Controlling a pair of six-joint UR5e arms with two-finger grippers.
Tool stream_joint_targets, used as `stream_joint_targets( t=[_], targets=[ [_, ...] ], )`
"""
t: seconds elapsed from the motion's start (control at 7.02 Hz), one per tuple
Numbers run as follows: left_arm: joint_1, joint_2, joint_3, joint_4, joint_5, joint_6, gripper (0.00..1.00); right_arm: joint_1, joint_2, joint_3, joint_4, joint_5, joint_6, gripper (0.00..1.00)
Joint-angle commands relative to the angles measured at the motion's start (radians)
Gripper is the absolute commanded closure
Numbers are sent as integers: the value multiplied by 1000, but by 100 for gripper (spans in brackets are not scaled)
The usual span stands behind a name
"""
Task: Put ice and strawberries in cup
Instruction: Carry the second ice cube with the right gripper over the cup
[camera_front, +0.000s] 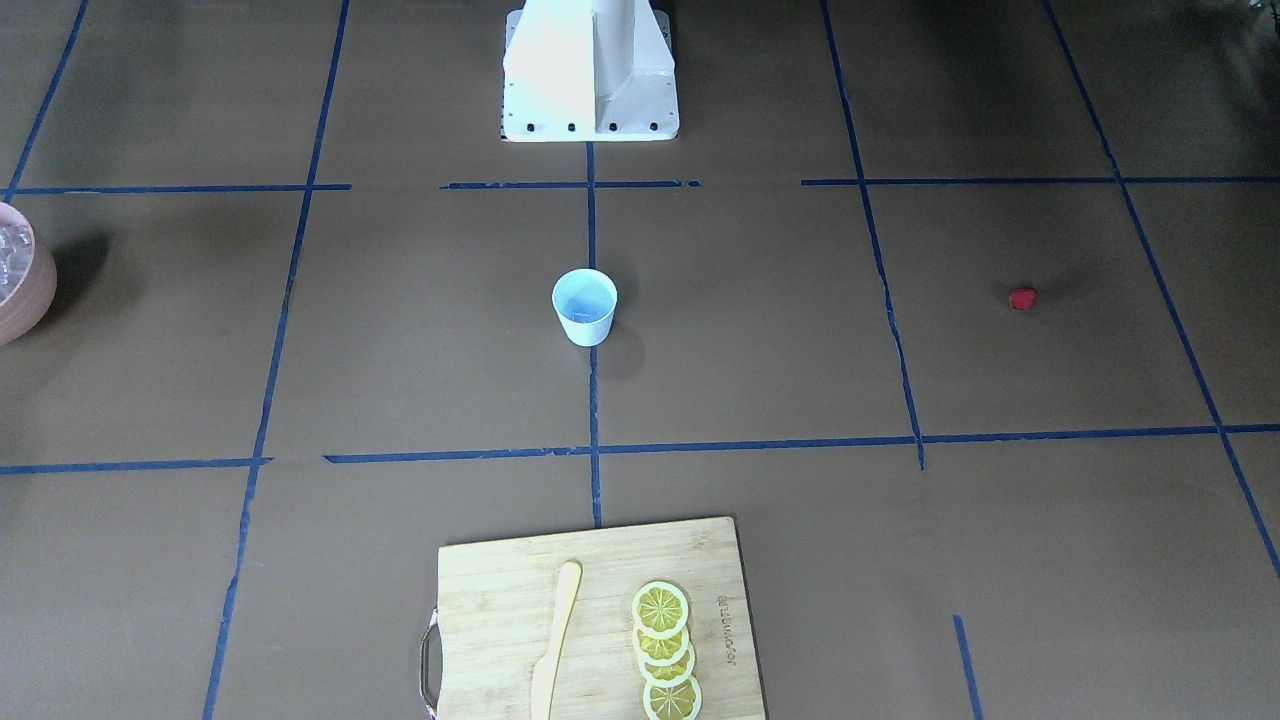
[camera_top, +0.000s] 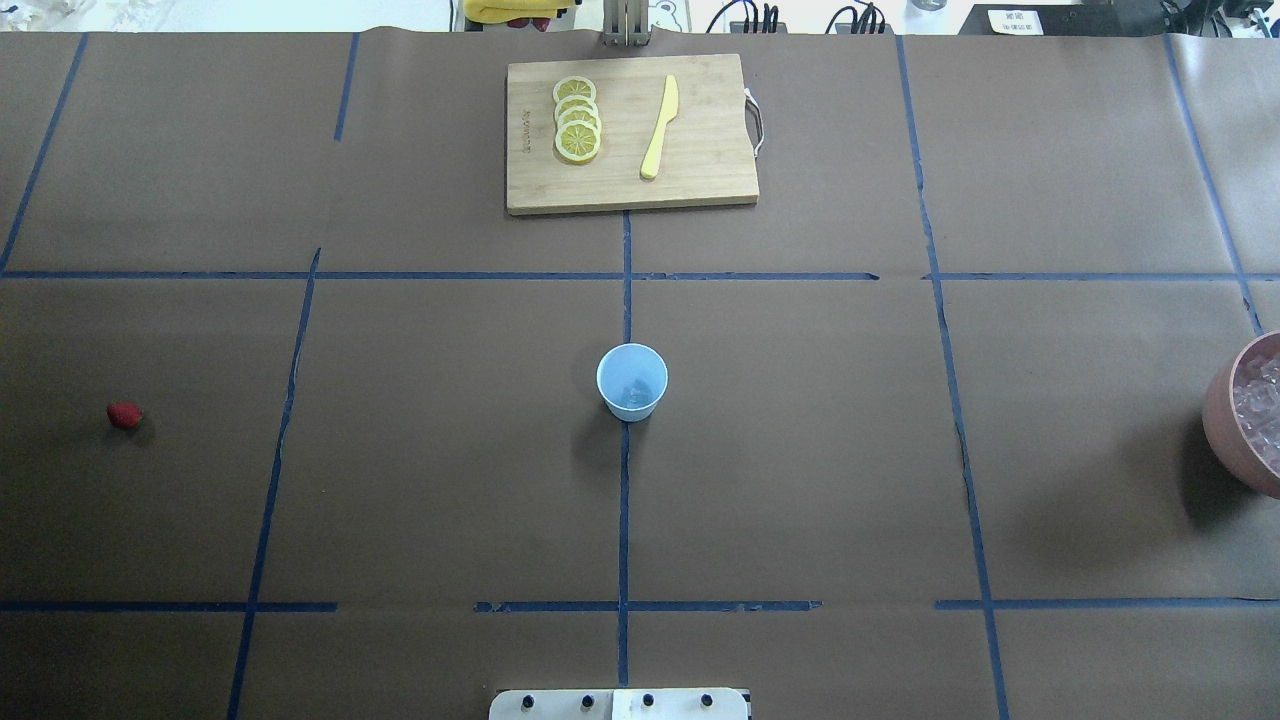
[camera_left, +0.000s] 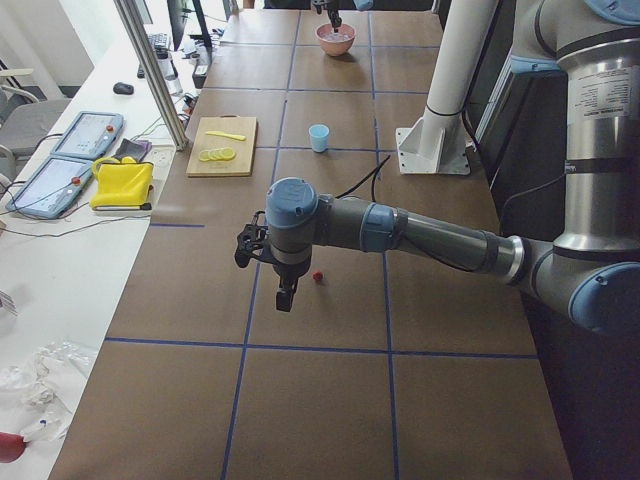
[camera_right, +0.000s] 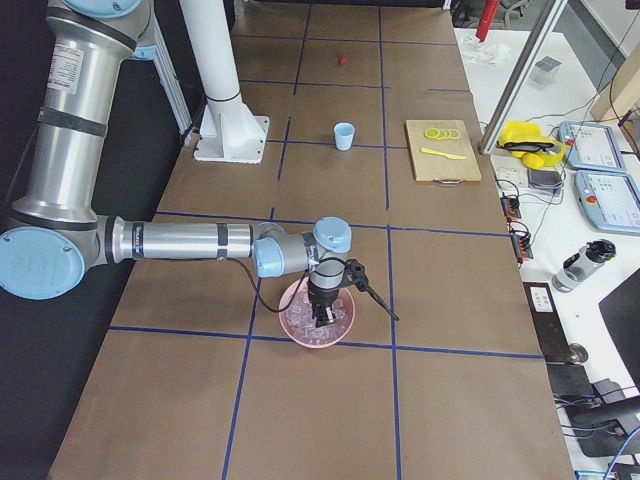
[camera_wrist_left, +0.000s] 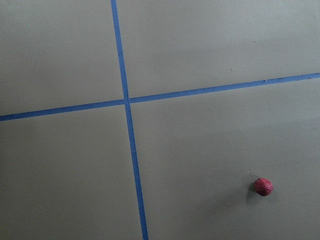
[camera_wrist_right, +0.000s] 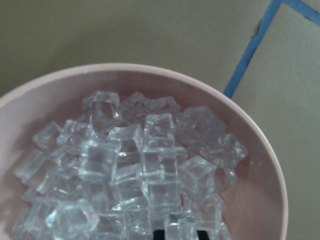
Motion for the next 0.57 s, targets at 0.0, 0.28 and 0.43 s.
stream_joint_targets(
  t=[0.0,0.28,0.43],
  targets=[
    [0,11,-7,-1,-26,-2,0,44,26,180,-211,4,-21,100],
    [0,18,-12,-1,-28,0,0,60,268,249,-481,80,-5,100],
    [0,20,-14,0,-28,0,0,52,391,241,-547,145,62,100]
  ],
)
